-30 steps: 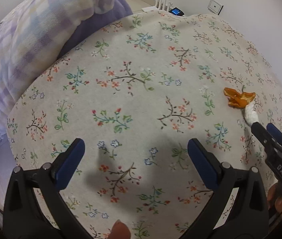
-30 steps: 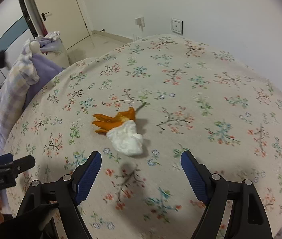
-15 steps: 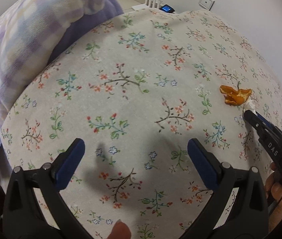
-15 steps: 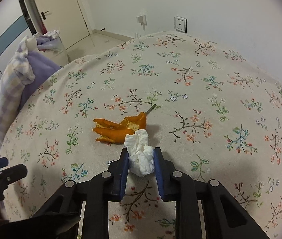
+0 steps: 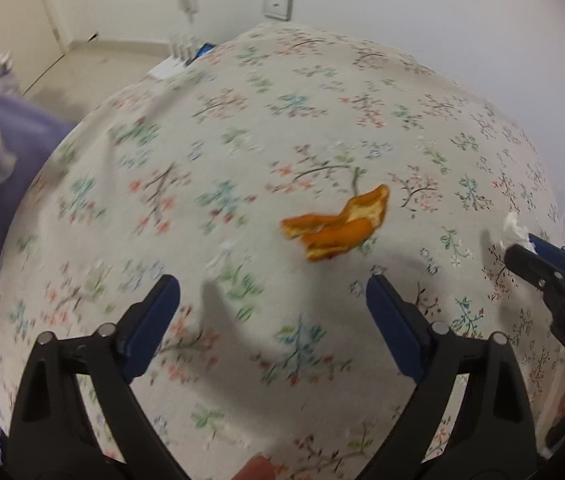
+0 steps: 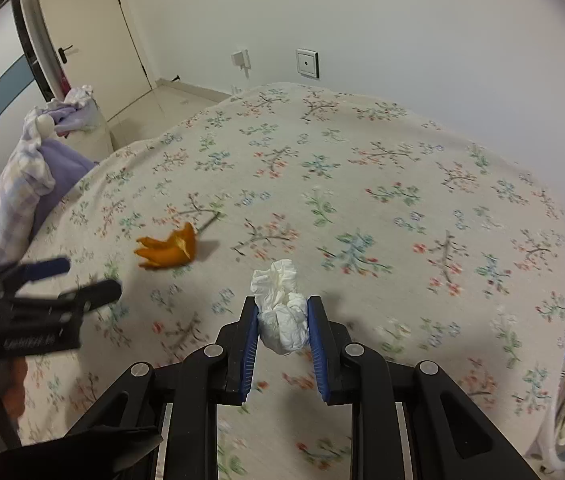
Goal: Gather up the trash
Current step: 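Grasp the orange peel with the left tool while the right tool holds the tissue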
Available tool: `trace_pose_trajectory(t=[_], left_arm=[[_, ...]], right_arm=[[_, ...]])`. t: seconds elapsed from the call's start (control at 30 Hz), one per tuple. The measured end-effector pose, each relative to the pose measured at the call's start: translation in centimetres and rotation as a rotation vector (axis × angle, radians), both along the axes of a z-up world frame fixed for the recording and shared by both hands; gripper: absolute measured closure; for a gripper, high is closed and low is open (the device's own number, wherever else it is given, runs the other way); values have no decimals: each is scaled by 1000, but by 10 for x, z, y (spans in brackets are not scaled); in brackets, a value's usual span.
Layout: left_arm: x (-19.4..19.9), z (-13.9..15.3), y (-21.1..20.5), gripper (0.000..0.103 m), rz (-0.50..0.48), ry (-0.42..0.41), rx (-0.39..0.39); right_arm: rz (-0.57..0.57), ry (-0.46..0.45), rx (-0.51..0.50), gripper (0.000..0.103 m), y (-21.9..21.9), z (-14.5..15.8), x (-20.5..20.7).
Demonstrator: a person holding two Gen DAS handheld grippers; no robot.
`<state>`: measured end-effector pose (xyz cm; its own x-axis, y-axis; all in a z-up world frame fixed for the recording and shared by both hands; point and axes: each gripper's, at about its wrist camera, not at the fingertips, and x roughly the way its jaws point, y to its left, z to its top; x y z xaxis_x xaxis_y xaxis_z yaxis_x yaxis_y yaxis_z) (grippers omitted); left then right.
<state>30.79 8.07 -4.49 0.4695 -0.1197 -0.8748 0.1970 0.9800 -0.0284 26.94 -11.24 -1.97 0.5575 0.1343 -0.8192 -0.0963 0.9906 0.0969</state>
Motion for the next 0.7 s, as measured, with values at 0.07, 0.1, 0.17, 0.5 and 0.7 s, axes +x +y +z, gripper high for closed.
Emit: trace_pose_trajectory(t=[0.07, 0.1, 0.17, 0.5, 0.7], left_arm=[[6, -3, -7, 19, -56, -11, 1], [9, -4, -10, 21, -78, -18, 5], [17, -8, -14, 26, -125, -34, 7], [24, -17, -27, 59, -217, -59, 12], [16, -15, -32, 98, -183, -74, 38]], right_arm=[[5, 2, -14, 78, -7, 0, -5], [7, 3, -22, 78, -10, 1, -8], [7, 5, -28, 78, -18, 1, -11], [-12, 36, -8, 78, -38, -6, -17], [-4, 39, -9, 78, -37, -6, -17]])
